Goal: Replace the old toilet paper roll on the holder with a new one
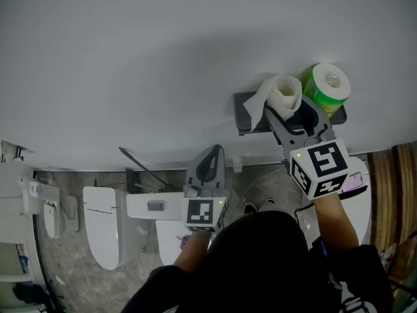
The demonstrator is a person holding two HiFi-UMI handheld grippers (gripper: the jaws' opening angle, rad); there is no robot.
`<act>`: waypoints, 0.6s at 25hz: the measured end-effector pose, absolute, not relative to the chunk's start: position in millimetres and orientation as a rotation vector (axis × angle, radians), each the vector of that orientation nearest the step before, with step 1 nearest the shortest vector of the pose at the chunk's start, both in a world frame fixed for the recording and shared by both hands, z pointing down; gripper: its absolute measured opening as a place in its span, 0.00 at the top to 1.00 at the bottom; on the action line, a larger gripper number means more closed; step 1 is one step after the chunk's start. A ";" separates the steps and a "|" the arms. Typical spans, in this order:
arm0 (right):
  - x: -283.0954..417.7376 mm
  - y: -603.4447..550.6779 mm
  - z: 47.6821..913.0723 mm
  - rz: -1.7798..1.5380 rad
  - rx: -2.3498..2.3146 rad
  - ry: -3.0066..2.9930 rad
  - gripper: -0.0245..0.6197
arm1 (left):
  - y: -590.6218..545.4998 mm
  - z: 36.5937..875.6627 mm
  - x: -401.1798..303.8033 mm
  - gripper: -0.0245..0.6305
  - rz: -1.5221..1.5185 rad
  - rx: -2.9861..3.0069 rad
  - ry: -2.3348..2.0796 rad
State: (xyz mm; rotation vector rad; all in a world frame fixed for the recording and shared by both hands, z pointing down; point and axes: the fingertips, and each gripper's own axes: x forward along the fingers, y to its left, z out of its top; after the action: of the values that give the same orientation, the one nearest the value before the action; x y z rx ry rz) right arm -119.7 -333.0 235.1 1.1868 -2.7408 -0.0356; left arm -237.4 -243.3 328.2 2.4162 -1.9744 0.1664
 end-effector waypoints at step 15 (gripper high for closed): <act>-74.1 -295.2 253.0 -0.107 1.085 -2.710 0.59 | -256.0 330.4 -222.3 0.93 0.184 2.406 -1.920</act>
State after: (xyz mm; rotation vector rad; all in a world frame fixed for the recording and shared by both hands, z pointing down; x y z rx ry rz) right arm -74.1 -295.2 253.0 1.0846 -2.7098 -0.1071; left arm -222.3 -256.0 330.4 2.4064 -1.9202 0.1837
